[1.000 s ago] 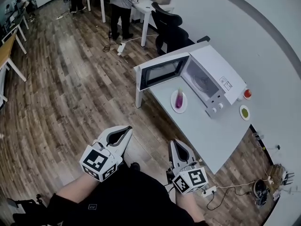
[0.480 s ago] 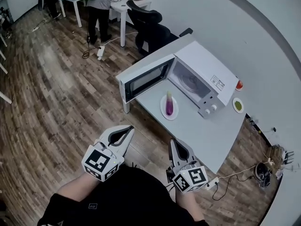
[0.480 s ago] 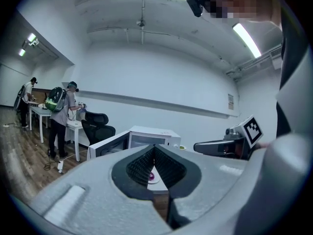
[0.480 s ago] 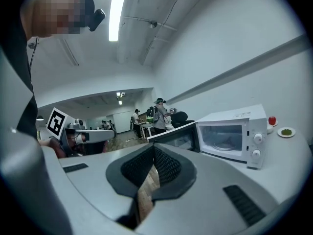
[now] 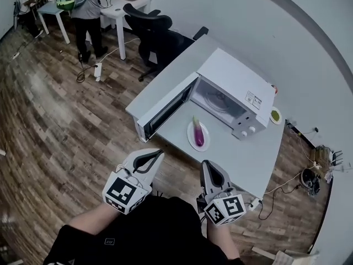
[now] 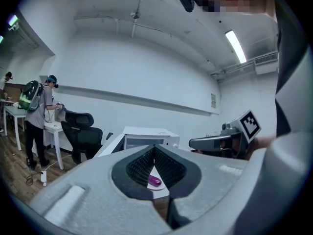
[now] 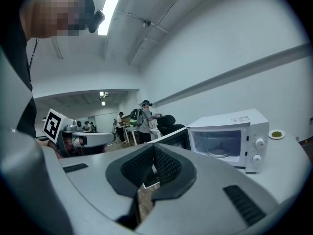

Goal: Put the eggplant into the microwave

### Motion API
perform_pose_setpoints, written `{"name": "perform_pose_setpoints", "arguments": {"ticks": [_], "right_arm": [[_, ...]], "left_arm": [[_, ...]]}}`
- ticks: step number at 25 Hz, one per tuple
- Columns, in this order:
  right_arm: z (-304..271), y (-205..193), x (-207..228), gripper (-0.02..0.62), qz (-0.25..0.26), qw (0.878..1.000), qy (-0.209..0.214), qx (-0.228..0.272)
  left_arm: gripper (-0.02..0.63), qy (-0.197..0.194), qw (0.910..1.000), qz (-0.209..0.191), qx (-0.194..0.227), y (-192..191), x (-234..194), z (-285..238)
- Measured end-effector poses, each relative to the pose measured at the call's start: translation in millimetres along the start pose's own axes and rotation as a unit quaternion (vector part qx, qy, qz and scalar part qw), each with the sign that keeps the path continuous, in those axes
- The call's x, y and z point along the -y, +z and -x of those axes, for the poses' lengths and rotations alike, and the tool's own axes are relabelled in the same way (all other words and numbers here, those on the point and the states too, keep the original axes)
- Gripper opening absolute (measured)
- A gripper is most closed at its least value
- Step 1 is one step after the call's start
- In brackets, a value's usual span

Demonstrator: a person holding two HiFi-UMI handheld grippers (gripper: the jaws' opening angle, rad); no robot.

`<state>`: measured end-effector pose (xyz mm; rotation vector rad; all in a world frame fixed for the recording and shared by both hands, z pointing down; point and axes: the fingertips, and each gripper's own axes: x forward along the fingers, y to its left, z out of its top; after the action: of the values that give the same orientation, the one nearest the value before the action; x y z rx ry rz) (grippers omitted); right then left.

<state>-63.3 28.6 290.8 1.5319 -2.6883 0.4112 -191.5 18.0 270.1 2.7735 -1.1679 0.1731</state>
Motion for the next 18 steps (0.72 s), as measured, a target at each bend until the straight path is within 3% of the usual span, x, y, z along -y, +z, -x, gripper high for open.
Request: {"name": "perform_pose_setpoints", "arguments": {"ticks": [10, 18], "right_arm": [[-18, 2, 42, 0.015, -0.008, 0.998, -0.057, -0.002], [-7, -7, 100, 0.015, -0.009, 0.998, -0.058, -0.026]], "left_arm": [[0.009, -0.055, 0.9981, -0.025, -0.014, 5, -19, -56], [0.009, -0.038, 0.9971, -0.056, -0.034, 7, 2, -104]]}}
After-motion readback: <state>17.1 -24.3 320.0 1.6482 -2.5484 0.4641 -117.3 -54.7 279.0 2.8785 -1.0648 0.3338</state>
